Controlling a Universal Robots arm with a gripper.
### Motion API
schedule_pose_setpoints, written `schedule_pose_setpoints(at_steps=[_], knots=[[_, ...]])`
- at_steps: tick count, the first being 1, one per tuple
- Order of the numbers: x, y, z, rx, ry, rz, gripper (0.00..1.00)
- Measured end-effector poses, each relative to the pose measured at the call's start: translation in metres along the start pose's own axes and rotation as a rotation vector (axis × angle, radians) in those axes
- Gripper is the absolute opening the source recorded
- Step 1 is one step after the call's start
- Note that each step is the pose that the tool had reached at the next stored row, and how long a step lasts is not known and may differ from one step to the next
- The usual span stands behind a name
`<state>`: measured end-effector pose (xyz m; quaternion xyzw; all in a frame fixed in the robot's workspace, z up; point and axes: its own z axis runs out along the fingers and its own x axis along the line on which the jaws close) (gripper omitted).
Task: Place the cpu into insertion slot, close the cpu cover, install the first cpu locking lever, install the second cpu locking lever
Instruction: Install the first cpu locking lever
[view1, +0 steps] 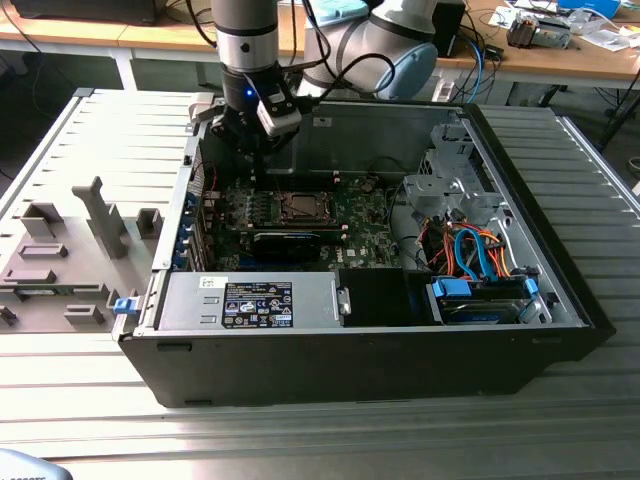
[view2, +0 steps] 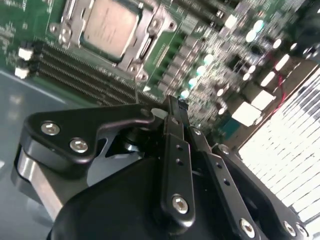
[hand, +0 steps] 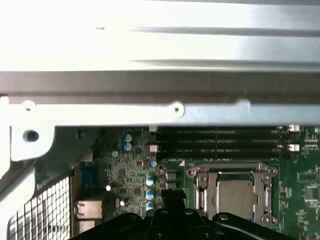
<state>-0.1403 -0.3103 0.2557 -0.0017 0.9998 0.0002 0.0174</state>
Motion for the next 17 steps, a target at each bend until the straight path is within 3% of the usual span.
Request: schedule_pose_setpoints(at_steps=[2,4,10,11,15,16,17], knots=[[-0.0012,0.008,0.0005,0.0,0.0001,0.0,0.11],[-0.0053,0.008,0.0007,-0.0001,0.0004,0.0,0.11],[-0.0378,0.0079,0.0022,-0.0003,0.0116,-0.003,0.11],[-0.0406,0.0079,0.0023,-0.0002,0.0127,-0.003,0.11],[-0.0422,0.0079,0.0025,-0.0003,0.0131,-0.003,0.11],[-0.0423,0.0079,0.0031,-0.0017,0.013,-0.003,0.11],[-0.0423,0.0078,0.0037,-0.0081,0.0133,-0.003,0.11]])
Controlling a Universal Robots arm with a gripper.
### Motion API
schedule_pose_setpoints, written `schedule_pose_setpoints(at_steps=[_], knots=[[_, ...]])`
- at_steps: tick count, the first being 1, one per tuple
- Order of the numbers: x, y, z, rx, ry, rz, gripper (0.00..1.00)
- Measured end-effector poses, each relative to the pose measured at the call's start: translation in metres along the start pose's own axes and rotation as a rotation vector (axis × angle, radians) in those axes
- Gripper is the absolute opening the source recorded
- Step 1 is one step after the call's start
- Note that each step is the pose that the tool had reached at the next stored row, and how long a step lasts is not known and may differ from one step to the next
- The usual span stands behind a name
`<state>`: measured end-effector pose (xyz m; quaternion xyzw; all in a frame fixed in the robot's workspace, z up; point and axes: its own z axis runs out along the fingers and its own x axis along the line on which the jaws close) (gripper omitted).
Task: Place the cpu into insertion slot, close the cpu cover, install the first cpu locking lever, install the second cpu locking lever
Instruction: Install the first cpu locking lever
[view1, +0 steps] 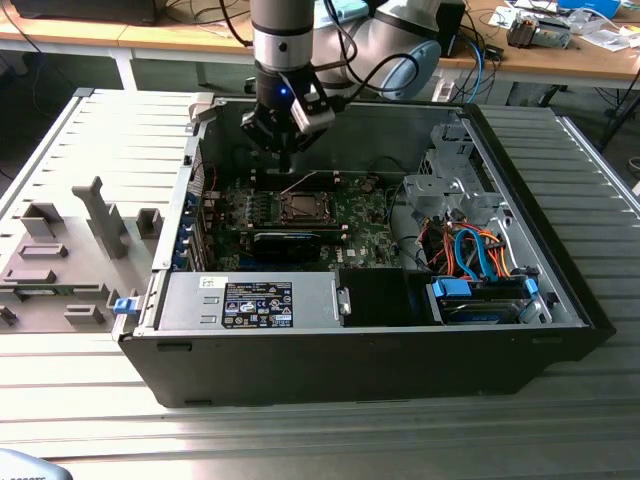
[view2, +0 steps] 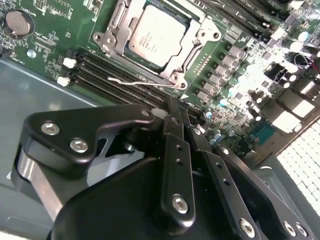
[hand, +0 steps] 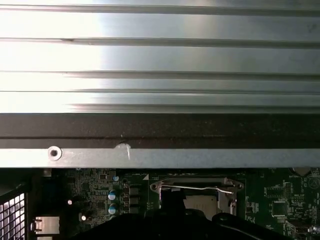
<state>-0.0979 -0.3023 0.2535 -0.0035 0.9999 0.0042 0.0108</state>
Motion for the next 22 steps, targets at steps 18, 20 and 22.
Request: schedule_pose_setpoints(at_steps=[18,20,22], knots=[[-0.0087,0.0002,0.0374,-0.0278,0.0019,-0.099,0.11],[-0.0109,0.0001,0.0402,-0.0278,0.002,-0.101,0.11],[-0.0139,0.0,0.0429,-0.0277,0.0022,-0.104,0.11]])
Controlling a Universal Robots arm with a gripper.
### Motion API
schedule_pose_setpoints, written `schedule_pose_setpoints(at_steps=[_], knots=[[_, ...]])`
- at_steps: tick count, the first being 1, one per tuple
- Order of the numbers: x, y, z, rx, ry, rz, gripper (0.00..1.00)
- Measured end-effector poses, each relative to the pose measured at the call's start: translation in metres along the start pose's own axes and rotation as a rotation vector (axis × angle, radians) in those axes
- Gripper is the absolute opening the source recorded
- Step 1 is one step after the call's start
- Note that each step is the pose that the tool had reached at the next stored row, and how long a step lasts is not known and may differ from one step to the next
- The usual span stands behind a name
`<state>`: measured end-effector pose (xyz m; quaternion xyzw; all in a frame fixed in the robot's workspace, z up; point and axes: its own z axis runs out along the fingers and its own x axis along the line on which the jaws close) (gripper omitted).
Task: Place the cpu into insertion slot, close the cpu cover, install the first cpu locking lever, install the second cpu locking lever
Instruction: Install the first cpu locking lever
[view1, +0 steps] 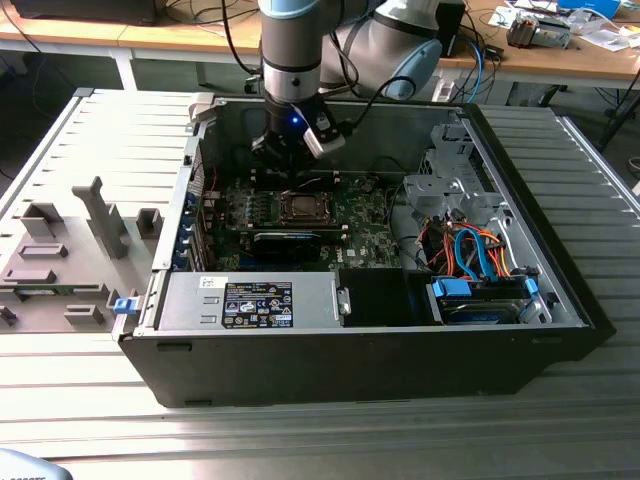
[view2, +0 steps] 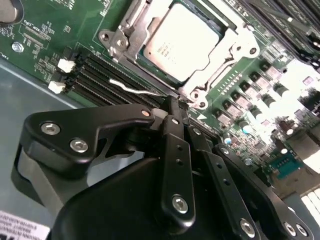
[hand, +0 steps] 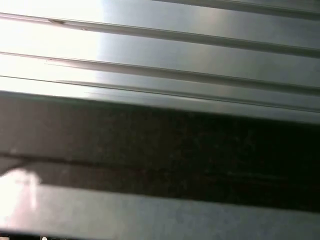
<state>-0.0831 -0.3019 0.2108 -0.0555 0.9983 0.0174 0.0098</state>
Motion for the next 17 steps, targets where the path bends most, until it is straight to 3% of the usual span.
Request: schedule_pose_setpoints(at_steps=[8,17], knots=[[-0.011,-0.0015,0.0085,-0.0002,0.0004,-0.008,0.11],[-0.0192,-0.0024,0.0102,-0.0019,-0.0001,-0.015,0.11]])
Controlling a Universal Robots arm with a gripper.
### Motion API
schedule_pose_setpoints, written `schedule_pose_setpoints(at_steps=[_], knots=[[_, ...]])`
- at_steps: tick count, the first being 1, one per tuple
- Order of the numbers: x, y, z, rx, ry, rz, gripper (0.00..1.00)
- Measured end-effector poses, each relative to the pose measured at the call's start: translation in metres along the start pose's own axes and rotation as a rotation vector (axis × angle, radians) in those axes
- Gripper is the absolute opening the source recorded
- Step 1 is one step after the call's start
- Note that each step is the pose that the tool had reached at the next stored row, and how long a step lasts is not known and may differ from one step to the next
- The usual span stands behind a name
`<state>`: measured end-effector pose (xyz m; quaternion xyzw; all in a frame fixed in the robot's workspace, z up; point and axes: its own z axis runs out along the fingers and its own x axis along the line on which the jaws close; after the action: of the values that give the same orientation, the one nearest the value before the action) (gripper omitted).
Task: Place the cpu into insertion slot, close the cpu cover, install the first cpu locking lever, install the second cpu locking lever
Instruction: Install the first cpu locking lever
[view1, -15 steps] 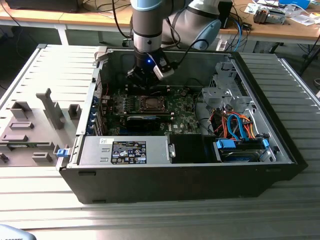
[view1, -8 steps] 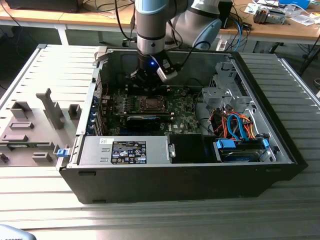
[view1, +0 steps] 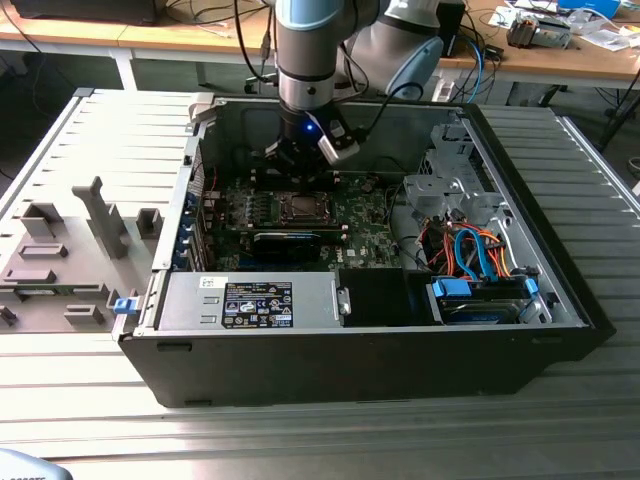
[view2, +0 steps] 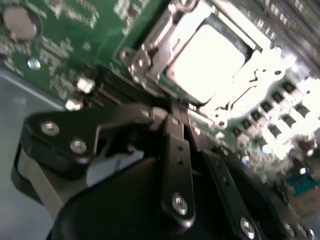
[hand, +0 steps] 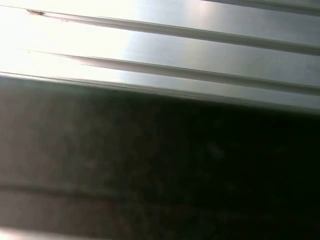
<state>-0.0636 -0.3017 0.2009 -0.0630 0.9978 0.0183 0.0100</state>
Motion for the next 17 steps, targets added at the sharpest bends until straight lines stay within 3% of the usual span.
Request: schedule_pose_setpoints(at_steps=[3,6,8,9,10,12,13,17], knots=[[-0.0028,-0.0002,-0.0015,-0.0014,-0.0007,-0.002,0.11],[-0.0028,0.0001,-0.0135,-0.0006,0.0003,-0.001,0.11],[-0.0029,0.0002,-0.0178,0.0004,0.0005,-0.001,0.11],[-0.003,0.0003,-0.0178,0.0093,0.0015,-0.001,0.11],[-0.0029,0.0001,-0.0178,0.024,0.0033,-0.002,0.11],[-0.0029,-0.0002,-0.0178,0.0601,0.008,-0.002,0.11],[-0.0027,-0.0016,-0.0179,0.0868,0.0114,-0.002,0.11],[-0.0018,-0.0085,-0.0171,0.0884,0.0117,0.004,0.11]])
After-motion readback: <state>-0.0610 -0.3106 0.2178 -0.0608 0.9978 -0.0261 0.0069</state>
